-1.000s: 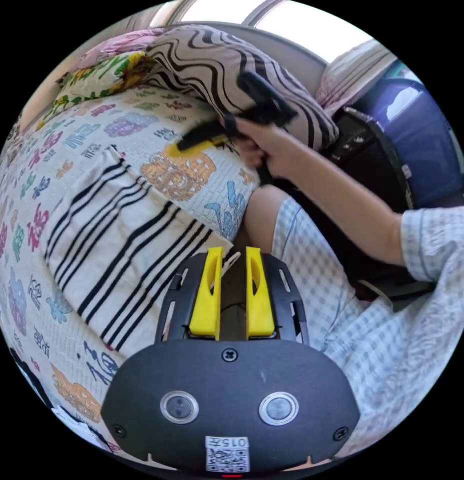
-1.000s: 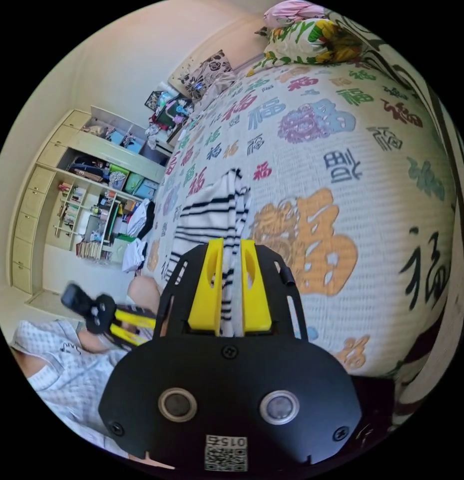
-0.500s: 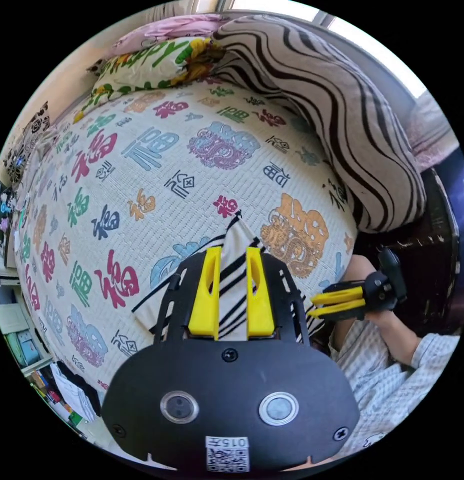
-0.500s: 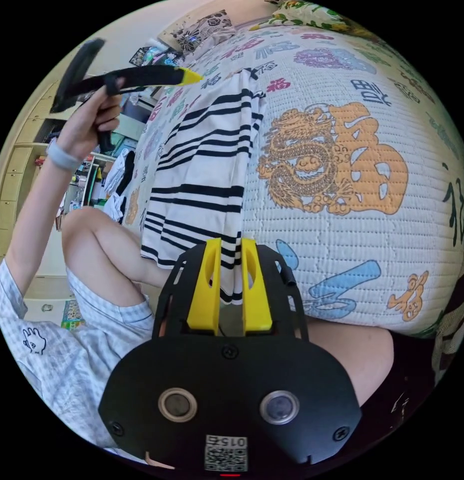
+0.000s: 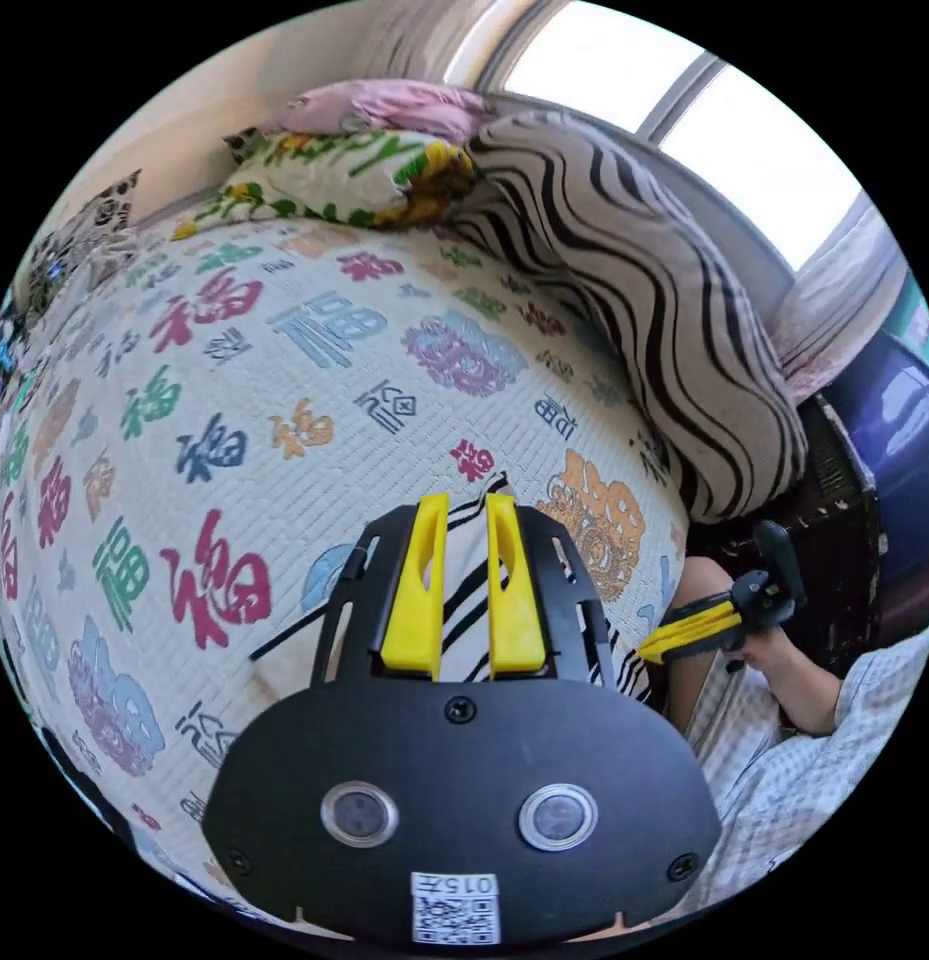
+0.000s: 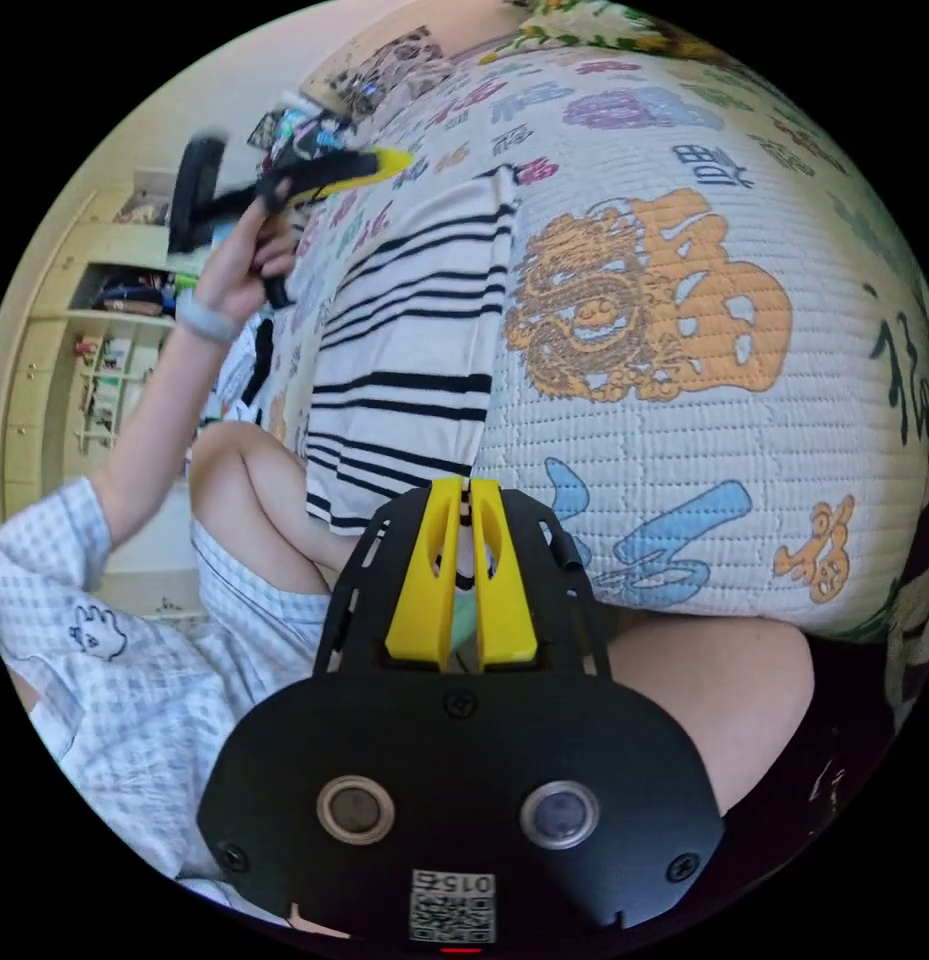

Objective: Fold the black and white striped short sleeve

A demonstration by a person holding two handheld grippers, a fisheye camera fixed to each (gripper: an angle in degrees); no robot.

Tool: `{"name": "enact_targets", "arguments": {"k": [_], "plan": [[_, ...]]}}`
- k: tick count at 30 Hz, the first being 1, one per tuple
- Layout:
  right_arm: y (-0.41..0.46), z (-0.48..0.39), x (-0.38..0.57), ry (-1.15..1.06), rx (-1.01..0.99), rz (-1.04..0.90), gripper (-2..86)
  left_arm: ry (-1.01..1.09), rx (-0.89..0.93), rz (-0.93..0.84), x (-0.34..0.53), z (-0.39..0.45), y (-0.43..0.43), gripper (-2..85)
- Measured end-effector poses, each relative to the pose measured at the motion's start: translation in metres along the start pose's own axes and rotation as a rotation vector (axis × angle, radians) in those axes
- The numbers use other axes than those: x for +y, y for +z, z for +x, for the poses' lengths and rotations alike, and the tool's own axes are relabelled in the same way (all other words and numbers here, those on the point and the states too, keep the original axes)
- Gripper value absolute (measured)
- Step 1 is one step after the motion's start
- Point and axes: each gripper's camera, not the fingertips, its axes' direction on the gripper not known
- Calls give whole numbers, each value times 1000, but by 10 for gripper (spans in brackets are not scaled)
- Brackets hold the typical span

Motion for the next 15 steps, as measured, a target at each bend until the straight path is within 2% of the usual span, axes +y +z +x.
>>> {"name": "enact_targets", "arguments": {"k": [3,7,9,12,15], "plan": [[-33,11,-4,13,-88,147,23,-142,-2,97,70,-69,-44,84],[-66,15,-39,12,-113,262,48,-413,170,165,157,-169,-50,96],[-71,11,-63,3,-82,253,61,-427,240,219,170,-195,-50,99],[-69,5,-107,24,-39,214,81,-379,135,148,170,-218,-42,114],[-64,-2,-145,41,-9,205,84,-334,124,131,171,-236,-34,124]]}}
